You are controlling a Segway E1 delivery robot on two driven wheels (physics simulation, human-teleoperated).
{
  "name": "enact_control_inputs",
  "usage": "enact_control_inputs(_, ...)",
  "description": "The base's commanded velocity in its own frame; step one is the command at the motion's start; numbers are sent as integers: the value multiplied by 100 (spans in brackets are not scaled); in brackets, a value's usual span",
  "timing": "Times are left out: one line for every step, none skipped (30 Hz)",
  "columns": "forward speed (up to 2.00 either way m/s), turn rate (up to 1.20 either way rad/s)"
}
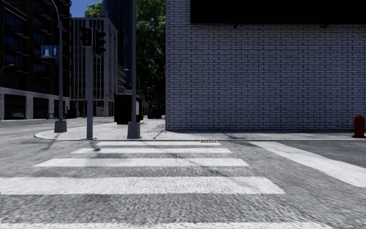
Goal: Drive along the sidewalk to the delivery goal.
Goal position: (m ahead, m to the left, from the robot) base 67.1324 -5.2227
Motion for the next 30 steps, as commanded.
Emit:
enact_control_inputs(200, 0)
enact_control_inputs(200, 0)
enact_control_inputs(200, 0)
enact_control_inputs(200, 0)
enact_control_inputs(200, 0)
enact_control_inputs(200, 0)
enact_control_inputs(200, 0)
enact_control_inputs(200, 0)
enact_control_inputs(200, 0)
enact_control_inputs(200, 0)
enact_control_inputs(200, 0)
enact_control_inputs(200, 0)
enact_control_inputs(200, 0)
enact_control_inputs(200, 0)
enact_control_inputs(200, 0)
enact_control_inputs(200, 0)
enact_control_inputs(200, 0)
enact_control_inputs(200, 0)
enact_control_inputs(200, 0)
enact_control_inputs(200, 0)
enact_control_inputs(200, 0)
enact_control_inputs(200, 0)
enact_control_inputs(200, 0)
enact_control_inputs(200, 0)
enact_control_inputs(200, 0)
enact_control_inputs(200, 0)
enact_control_inputs(200, 0)
enact_control_inputs(200, 0)
enact_control_inputs(200, 0)
enact_control_inputs(200, 0)
